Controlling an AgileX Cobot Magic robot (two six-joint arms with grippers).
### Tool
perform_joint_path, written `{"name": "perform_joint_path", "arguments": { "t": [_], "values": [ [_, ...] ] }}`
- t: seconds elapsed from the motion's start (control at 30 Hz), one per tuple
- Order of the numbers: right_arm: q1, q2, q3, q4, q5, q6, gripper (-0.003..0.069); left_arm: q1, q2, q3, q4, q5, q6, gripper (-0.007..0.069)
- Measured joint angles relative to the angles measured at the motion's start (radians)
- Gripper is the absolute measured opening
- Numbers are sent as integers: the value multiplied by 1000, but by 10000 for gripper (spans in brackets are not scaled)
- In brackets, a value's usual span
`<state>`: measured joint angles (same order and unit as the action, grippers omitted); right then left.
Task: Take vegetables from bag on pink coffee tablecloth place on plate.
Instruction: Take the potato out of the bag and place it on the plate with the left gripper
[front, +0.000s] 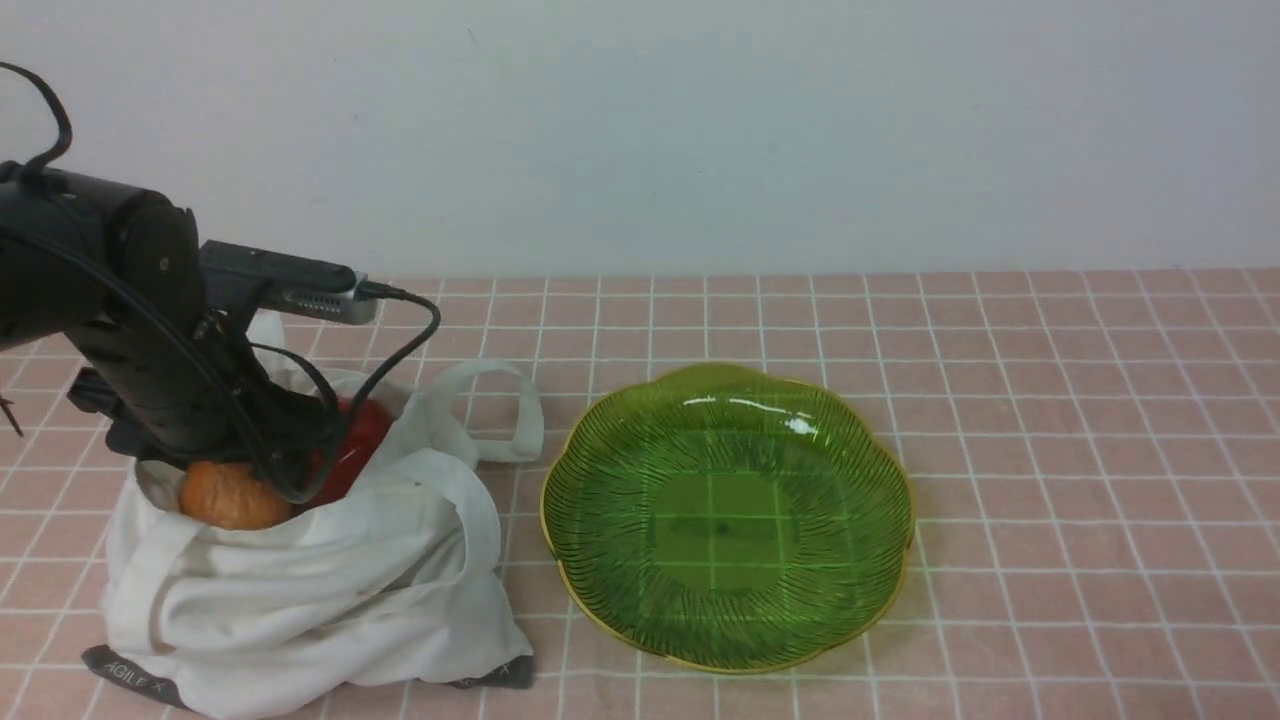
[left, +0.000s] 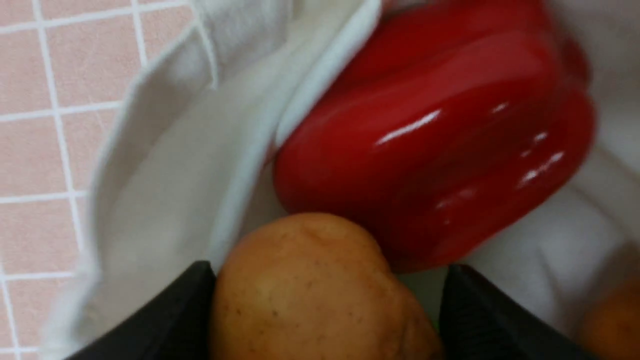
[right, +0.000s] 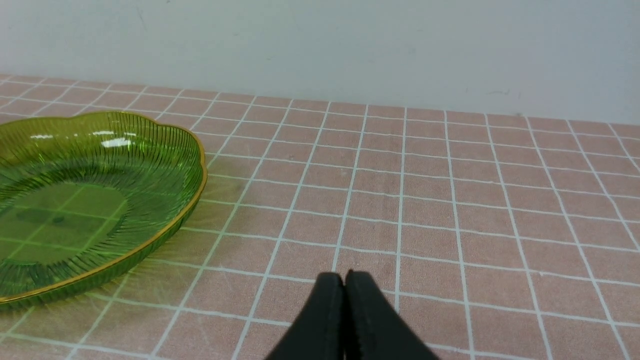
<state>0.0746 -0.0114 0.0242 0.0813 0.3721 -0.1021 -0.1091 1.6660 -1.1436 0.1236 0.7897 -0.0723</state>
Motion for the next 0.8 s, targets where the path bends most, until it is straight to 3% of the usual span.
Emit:
{"name": "perform_joint_path", "arguments": {
  "t": [0.23, 0.53, 0.7, 0.8],
  "values": [
    [0, 0, 0, 0, 0, 0, -15, -51, -152, -73, -4, -15, 2, 509],
    [0, 0, 0, 0, 0, 0, -15, -273, -208, -150, 15, -109, 0, 509],
    [0, 0, 0, 0, 0, 0, -15, -280, -159, -150, 204, 7, -107, 509],
    [0, 0, 0, 0, 0, 0, -15, -223, -143, -146, 386, 124, -244, 509]
  ]
}}
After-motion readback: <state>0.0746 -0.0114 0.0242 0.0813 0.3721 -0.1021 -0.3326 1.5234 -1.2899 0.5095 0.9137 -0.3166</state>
